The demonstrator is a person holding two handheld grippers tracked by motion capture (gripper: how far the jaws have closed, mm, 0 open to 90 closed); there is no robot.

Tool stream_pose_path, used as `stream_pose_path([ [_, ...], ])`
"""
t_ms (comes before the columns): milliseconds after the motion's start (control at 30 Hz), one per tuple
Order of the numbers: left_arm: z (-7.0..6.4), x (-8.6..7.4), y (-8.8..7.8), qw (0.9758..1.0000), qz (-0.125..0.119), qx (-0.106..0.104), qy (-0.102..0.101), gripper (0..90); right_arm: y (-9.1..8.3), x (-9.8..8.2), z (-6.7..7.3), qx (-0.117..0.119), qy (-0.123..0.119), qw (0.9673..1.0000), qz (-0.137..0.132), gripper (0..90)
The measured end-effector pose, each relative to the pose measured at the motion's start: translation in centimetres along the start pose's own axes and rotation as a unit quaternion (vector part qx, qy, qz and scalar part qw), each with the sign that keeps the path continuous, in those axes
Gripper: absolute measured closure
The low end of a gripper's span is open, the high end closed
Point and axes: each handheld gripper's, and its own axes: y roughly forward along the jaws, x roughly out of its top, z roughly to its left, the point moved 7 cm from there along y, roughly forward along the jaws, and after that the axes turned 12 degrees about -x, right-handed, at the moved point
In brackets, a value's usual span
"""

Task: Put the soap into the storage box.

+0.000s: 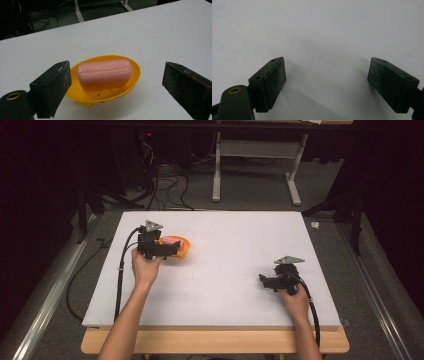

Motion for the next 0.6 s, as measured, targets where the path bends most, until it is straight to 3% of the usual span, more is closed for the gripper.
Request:
stream_pose_path([
  [600,-0.7,-0.9,-1.8,0.9998,-0.016,-0.01,0.001,10.0,0.0,0.0,0.0,0.0,-0.001,1.0,0.0,15.5],
])
